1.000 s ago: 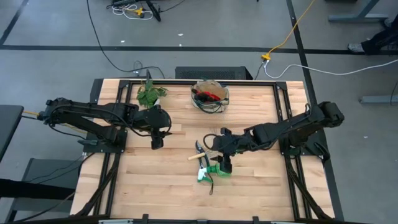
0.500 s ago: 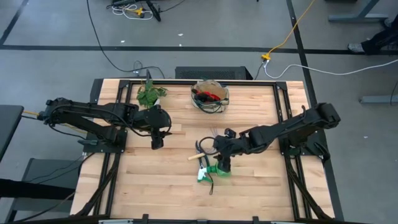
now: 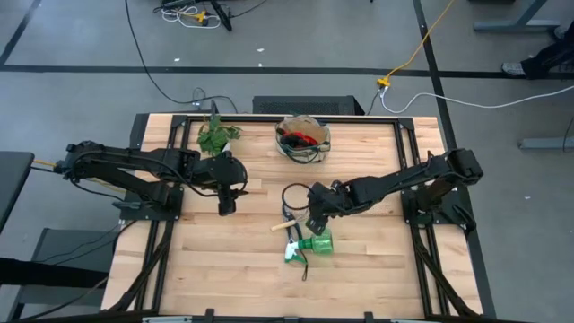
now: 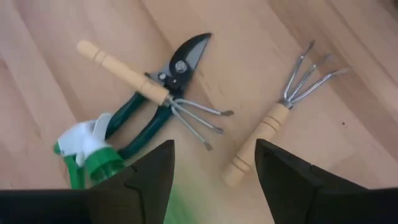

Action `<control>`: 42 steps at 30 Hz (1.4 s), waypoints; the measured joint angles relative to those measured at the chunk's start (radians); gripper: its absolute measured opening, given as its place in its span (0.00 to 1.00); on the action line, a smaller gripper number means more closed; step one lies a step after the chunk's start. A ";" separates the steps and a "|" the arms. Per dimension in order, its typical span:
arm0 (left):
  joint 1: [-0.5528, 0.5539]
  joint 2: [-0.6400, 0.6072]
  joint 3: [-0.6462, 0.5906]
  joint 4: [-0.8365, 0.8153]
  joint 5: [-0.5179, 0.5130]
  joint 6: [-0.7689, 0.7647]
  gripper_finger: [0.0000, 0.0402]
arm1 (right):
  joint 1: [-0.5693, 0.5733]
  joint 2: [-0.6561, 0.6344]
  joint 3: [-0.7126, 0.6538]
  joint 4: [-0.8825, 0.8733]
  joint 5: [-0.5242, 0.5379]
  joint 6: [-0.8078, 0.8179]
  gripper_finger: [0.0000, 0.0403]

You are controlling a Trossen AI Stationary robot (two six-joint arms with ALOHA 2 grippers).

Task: Pick & Place Garden tools in Gardening bag
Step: Put the right brown hand rake into the gardening bag

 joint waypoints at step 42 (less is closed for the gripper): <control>0.000 0.000 0.000 0.001 0.000 0.000 0.42 | -0.156 0.213 -0.003 0.016 0.005 0.067 0.55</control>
